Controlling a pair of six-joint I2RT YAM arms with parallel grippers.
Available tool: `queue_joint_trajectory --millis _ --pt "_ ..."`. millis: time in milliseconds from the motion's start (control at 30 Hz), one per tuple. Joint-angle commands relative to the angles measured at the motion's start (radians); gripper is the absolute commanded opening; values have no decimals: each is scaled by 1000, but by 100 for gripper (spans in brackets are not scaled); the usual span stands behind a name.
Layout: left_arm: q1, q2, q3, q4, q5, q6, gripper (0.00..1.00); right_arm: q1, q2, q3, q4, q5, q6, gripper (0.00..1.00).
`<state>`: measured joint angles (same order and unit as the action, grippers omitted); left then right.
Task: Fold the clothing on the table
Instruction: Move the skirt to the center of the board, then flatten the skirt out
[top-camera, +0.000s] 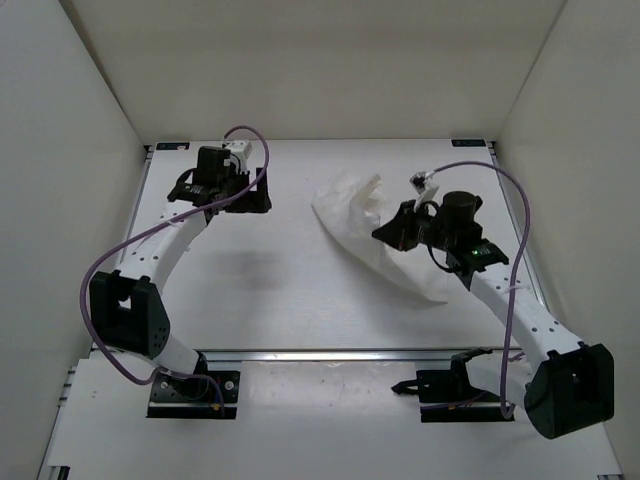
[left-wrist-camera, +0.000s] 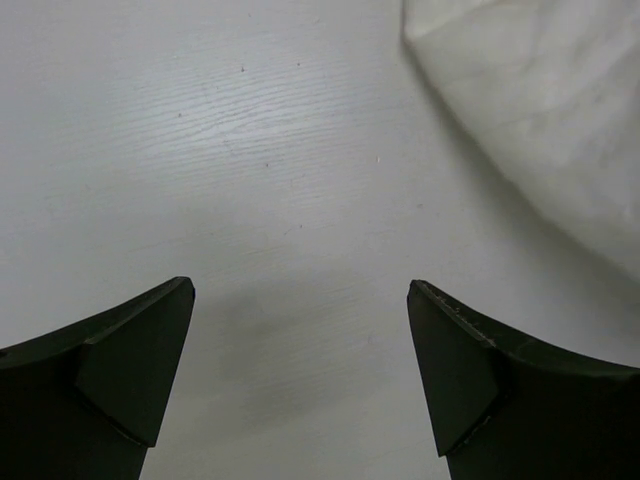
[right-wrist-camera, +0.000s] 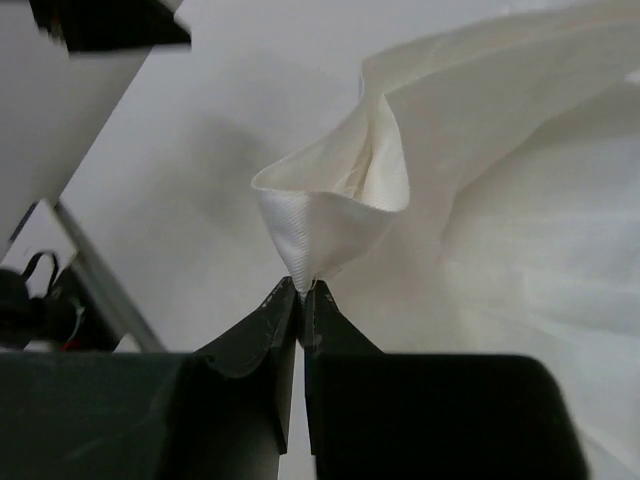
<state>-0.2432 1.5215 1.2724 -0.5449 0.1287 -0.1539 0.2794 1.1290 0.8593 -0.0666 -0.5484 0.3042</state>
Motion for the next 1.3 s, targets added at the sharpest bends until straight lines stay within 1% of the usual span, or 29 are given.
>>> queue_joint_trajectory --millis 0,33,67,100,167,200,267,333,367,400,467,567,633,700,767,833,867,933,967,1033,1067,1100,1167,1200,1233,1267 --pt "-1 -20 71 26 54 14 99 23 -17 -121 -60 -194 99 0" --pt "-4 -12 79 23 48 22 99 38 -18 -143 -131 -197 90 2" --pt "-16 -8 79 22 46 27 99 41 -24 -146 -195 -188 72 11" --pt "-19 -1 82 20 49 28 99 46 -40 -149 -250 -153 56 28" --pt "-21 12 87 30 83 27 98 32 -86 -155 -292 -73 44 52" --pt "-24 32 91 33 86 25 99 17 -116 -152 -285 -62 46 57" --pt "-42 66 103 45 123 31 99 -82 -156 -160 -268 -61 41 70" --pt "-60 104 131 46 132 53 99 -158 -164 -175 -237 -82 44 78" --pt "-76 133 149 43 152 71 99 -193 -160 -175 -228 -93 42 79" --pt "-90 146 160 52 160 98 99 -206 -158 -175 -220 -96 36 83" --pt "-123 221 226 50 207 152 99 -197 -126 -168 -222 -79 20 84" --pt "-195 314 313 19 193 270 99 -128 -62 -155 -233 -33 7 84" --pt "-247 379 387 -10 142 325 98 -91 -42 -152 -204 -42 39 84" --pt "-268 436 453 -32 120 318 98 -82 -20 -167 -148 -73 74 84" --pt "-275 454 443 -6 108 304 98 -66 14 -169 -83 -79 99 84" --pt "-262 451 411 11 100 266 99 -43 54 -148 -64 -68 99 84" --pt "-261 445 404 17 101 245 98 -33 89 -126 -65 -67 87 83" --pt "-231 419 365 19 97 226 98 1 156 -96 -64 -39 63 79" --pt "-213 416 355 16 109 215 99 6 197 -66 -85 -25 37 77" --pt "-182 369 303 25 120 199 98 52 262 -33 -131 50 -19 75" --pt "-159 355 288 31 118 185 99 61 294 -19 -140 56 -39 74" --pt "-148 323 257 43 123 171 99 66 325 -2 -139 47 -51 70" --pt "-114 273 203 72 132 163 99 72 357 4 -124 2 -47 53" --pt "-105 244 167 76 138 163 99 75 367 15 -90 -10 -42 36" --pt "-90 215 130 92 144 163 99 89 370 26 -87 -18 -33 16" --pt "-73 198 119 102 143 136 98 104 373 27 -67 -15 -31 0"
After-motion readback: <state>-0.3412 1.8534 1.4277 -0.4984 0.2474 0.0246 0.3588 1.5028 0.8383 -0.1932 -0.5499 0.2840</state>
